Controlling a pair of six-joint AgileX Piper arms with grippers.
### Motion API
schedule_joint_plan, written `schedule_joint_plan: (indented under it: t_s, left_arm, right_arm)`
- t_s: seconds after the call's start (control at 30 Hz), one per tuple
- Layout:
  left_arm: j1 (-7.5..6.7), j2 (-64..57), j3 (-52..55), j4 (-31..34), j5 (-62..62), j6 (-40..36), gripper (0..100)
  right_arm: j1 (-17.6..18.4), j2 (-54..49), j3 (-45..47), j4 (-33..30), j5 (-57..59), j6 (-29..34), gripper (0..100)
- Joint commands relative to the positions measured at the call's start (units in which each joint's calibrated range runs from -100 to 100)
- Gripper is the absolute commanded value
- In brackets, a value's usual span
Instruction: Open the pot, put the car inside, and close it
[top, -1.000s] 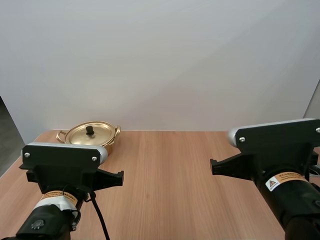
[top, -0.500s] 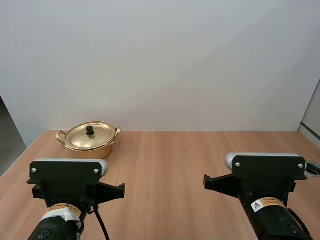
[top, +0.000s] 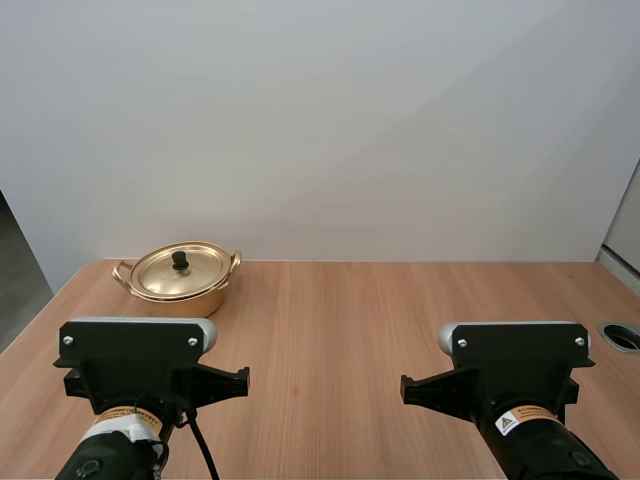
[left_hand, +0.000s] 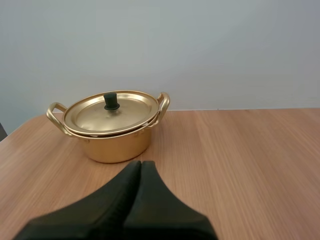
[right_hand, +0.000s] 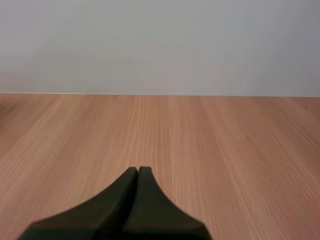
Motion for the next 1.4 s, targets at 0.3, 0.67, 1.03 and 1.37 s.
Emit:
schedule_joint_plan:
  t_s: [0.3,0.67,1.03,1.37]
  left_arm:
    - [0.0,-0.05,0.0,0.12,-0.49,0.02,0]
    - [0.0,-0.05,0.0,0.12,-0.49,0.02,0]
    - [0.0,-0.05,0.0,0.12,-0.69,0.02,0]
    - [0.0,-0.05,0.0,0.12,-0.69,0.02,0]
  right_arm:
    - [0.01,-0.06,0.0,-0.08,0.08,0.04,0]
    - [0.01,-0.06,0.0,0.03,0.05,0.04,0]
    - [0.01,-0.06,0.0,0.03,-0.12,0.04,0]
    - [1.61,-0.06,0.0,0.03,-0.11,0.04,0]
